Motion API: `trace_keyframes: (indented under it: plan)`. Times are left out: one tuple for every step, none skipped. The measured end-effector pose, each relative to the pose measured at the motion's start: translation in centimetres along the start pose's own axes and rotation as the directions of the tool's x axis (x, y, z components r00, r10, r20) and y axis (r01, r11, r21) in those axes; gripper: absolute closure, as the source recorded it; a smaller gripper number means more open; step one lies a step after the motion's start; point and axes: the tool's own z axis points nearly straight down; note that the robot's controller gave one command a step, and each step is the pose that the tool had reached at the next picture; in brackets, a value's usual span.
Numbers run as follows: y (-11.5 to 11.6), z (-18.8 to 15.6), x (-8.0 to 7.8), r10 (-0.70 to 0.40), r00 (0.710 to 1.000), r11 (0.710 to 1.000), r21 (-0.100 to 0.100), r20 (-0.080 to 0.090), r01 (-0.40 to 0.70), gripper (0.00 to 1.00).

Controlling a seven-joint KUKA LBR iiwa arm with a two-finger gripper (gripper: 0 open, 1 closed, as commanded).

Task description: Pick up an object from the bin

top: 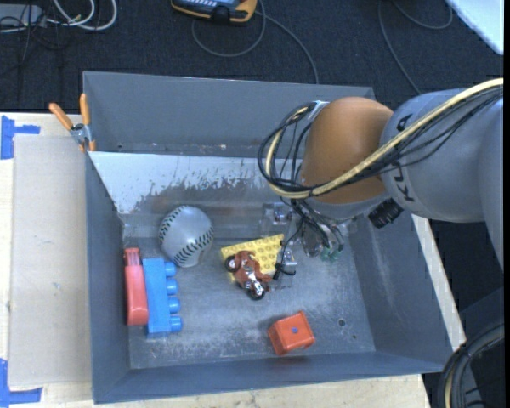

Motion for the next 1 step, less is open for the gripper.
trace_keyframes:
  plan:
    - [0.00,0.00,0.00,0.000,1.000,1.000,0.000,0.000,0.000,0.00]
